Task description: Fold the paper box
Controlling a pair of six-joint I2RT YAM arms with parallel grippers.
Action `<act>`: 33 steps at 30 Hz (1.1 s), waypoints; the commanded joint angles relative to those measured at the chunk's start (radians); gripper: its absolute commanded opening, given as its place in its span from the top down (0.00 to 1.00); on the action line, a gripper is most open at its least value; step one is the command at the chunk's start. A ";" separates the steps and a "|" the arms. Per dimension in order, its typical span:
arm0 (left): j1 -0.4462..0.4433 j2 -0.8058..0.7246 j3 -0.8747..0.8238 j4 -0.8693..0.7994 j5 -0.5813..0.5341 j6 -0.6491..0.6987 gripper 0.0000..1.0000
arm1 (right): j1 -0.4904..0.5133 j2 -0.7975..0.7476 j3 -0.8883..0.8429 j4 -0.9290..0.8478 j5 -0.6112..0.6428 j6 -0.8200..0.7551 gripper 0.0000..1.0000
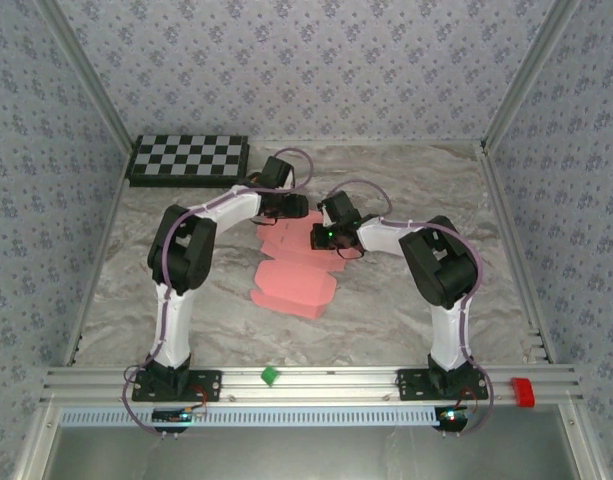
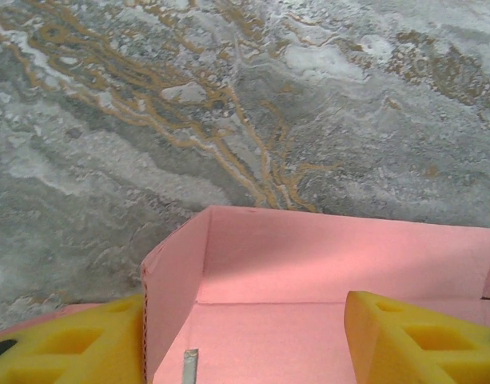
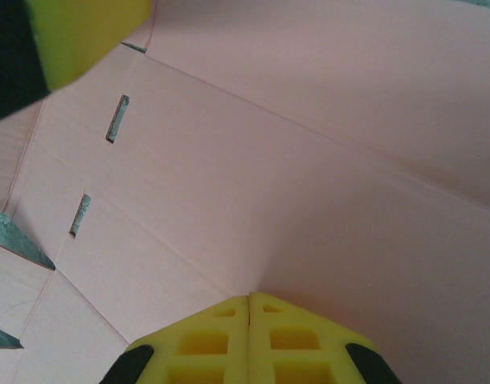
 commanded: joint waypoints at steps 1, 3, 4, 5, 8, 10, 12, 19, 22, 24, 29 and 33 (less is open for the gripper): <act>-0.011 -0.049 -0.007 0.030 0.034 0.034 0.39 | -0.001 0.048 0.002 -0.084 0.005 -0.010 0.98; -0.014 -0.047 -0.011 0.044 0.042 0.043 0.39 | -0.002 0.051 0.003 -0.086 0.003 -0.011 0.98; -0.016 -0.046 -0.012 0.051 0.049 0.046 0.42 | -0.002 0.054 0.005 -0.089 0.002 -0.014 0.98; -0.016 -0.041 -0.012 0.055 0.057 0.049 0.45 | -0.002 0.055 0.004 -0.088 0.000 -0.013 0.98; -0.016 -0.024 -0.003 0.057 0.071 0.048 0.48 | -0.002 0.059 0.006 -0.089 -0.005 -0.015 0.99; -0.017 -0.016 -0.001 0.058 0.076 0.043 0.52 | -0.002 0.060 0.008 -0.091 -0.006 -0.017 0.99; -0.016 -0.012 -0.004 0.061 0.078 0.038 0.53 | -0.002 0.062 0.008 -0.097 -0.005 -0.020 0.99; -0.013 -0.008 -0.008 0.057 0.080 0.036 0.54 | -0.004 0.063 0.007 -0.111 -0.002 -0.028 0.99; -0.012 -0.018 0.000 0.034 0.078 0.037 0.50 | -0.005 0.062 0.007 -0.119 0.004 -0.031 0.99; -0.010 -0.036 0.000 0.014 0.066 0.037 0.46 | -0.007 0.060 0.008 -0.121 0.009 -0.034 0.99; -0.005 -0.146 -0.061 0.004 0.036 0.045 0.37 | -0.015 0.054 0.007 -0.116 -0.002 -0.030 0.99; -0.002 -0.273 -0.168 0.015 -0.006 0.043 0.31 | -0.020 0.040 -0.014 -0.085 -0.016 -0.013 0.99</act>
